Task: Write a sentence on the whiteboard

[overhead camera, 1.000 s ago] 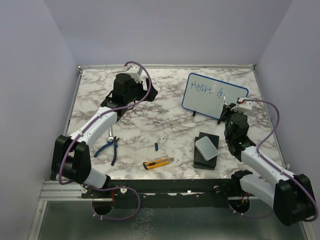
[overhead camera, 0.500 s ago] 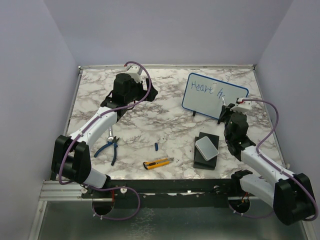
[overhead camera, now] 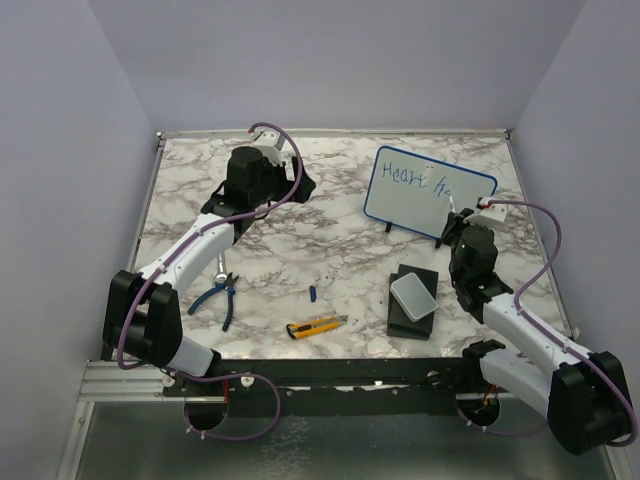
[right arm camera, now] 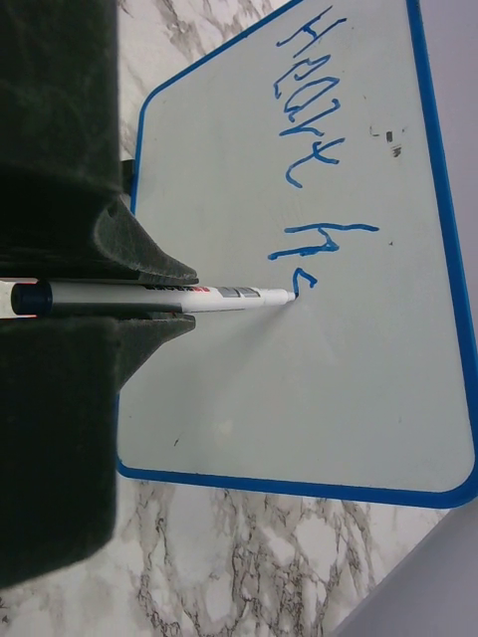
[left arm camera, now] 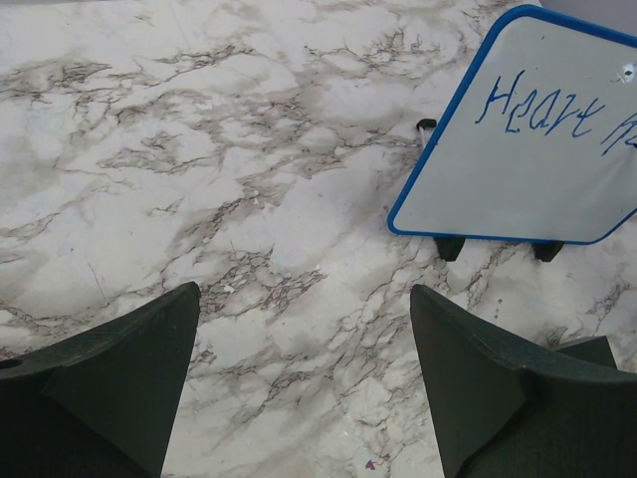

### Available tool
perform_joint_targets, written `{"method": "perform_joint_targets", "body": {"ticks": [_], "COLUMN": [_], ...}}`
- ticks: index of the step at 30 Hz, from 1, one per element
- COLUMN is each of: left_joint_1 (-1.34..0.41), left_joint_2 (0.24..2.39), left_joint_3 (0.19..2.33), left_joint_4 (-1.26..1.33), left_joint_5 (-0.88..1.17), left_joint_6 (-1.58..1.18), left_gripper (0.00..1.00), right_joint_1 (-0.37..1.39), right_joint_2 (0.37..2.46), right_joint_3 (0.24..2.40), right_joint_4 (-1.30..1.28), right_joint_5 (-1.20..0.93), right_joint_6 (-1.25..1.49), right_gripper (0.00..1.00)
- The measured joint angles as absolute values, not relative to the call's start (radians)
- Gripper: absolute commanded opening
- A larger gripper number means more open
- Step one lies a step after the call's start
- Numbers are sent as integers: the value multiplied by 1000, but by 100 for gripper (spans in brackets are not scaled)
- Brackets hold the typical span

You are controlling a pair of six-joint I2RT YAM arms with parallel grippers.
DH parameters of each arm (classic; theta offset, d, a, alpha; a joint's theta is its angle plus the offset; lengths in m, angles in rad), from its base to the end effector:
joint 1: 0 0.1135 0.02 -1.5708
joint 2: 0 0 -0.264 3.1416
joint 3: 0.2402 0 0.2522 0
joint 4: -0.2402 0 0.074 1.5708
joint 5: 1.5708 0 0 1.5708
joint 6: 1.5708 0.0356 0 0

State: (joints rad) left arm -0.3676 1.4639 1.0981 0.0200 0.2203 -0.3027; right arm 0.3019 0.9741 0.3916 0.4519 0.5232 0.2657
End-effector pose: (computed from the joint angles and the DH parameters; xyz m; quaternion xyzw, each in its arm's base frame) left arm 0.3185 -0.1310 0.3075 0.0896 0.8108 -0.2729 0.5101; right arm 0.2088 0.0464 0.2336 0.1574 0.7291 -0.0083 0.6660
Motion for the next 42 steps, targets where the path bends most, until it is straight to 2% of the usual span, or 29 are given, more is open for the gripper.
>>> {"method": "perform_joint_targets", "body": {"ticks": [32,42], "left_joint_1": [-355,-348], "left_joint_2": [1460,1459], "left_joint_3": [1098,1098], "left_joint_4": [20,20], "left_joint_5": [220,220], "left_joint_6": [-302,-302], "left_gripper": [87,87], "right_joint_1": [302,302], "right_joint_2": [971,865], "right_joint_3": [392,382], "right_joint_4": [478,482], "right_joint_5": [516,482], "right_joint_6": [215,216], "right_gripper": [0,0]}}
